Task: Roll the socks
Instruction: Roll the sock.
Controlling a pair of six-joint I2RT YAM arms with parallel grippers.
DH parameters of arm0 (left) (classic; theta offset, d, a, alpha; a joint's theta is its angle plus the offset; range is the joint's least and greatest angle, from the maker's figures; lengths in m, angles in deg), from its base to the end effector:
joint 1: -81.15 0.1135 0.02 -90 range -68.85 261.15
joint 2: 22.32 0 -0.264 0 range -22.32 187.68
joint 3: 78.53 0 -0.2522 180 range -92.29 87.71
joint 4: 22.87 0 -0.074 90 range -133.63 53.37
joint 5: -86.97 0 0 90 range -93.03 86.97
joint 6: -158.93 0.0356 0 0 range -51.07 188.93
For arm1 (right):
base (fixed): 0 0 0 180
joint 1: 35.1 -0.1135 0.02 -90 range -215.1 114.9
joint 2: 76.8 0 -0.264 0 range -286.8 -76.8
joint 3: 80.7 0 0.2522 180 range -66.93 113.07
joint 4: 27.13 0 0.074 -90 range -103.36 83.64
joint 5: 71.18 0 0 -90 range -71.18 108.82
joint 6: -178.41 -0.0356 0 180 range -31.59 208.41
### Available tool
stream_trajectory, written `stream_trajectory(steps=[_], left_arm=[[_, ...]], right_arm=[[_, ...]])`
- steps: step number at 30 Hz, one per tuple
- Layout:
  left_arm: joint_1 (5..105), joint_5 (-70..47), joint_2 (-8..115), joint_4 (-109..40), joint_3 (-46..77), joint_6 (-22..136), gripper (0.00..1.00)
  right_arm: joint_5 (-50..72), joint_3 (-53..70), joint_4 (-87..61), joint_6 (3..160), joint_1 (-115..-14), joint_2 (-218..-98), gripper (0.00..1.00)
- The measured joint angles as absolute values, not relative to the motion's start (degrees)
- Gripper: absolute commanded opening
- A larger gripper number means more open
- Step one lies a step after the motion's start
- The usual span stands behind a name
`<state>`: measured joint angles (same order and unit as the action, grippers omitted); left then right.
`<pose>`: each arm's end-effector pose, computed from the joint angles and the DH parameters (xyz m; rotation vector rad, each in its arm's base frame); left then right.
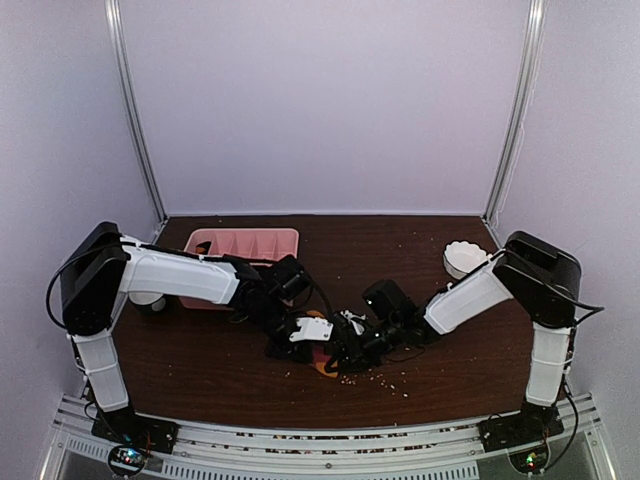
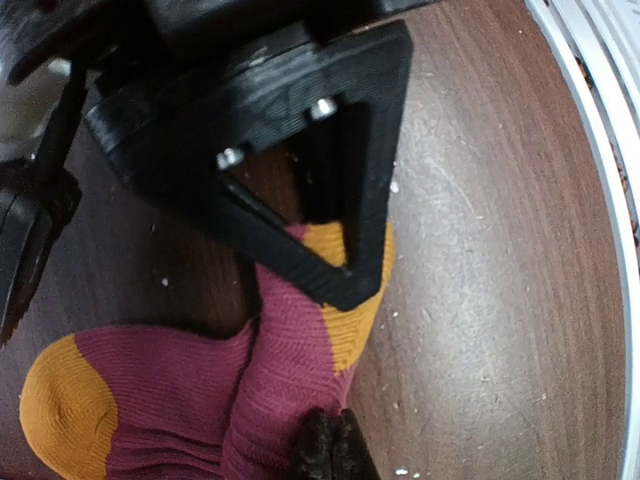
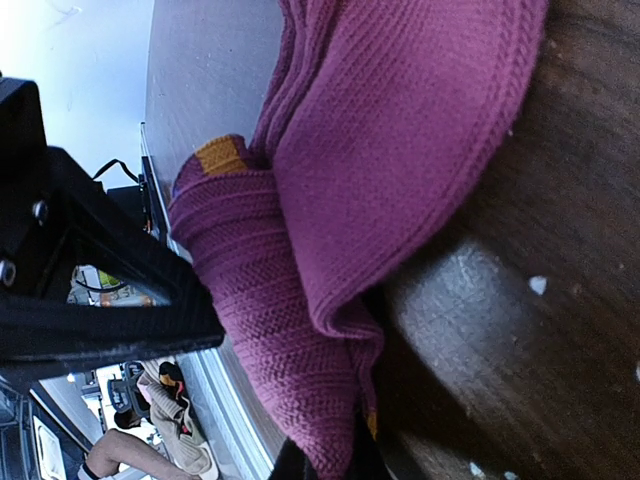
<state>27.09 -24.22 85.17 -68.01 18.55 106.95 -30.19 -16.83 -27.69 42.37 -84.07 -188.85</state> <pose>0.2043 -0.3038 0.1599 2.0700 1.8666 -0.5855 0.2114 0.2839 0.0983 0.5184 -2.5511 -1.5221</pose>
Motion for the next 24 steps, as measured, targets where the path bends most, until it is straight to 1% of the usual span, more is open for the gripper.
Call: stream_trajectory(steps=[10,12,15,19,24], left_arm=[[29.19,-24.15,87.61,-69.40,16.53,103.81,0.00],[30.63,-26.23,87.94,-70.43,15.77,102.82,0.05],[33.82,-31.46,87.94,-72.35,14.39,101.97,0.08],[36.92,-36.61,87.85,-72.81,12.88,100.83,0.07],[36.51,-37.77,90.24,-73.21,9.54,99.59,0.04]], right_arm=[[-30.19,-17.57,-29.37,41.89,-83.96,-188.85,0.00],[-30.17,-17.79,-29.88,41.89,-83.94,-188.85,0.00],[-30.17,-17.99,-30.29,41.82,-83.94,-188.85,0.00],[-30.17,-18.20,-30.86,41.63,-83.94,-188.85,0.00],[-30.17,-18.53,-31.65,41.30,-83.94,-188.87,0.00]])
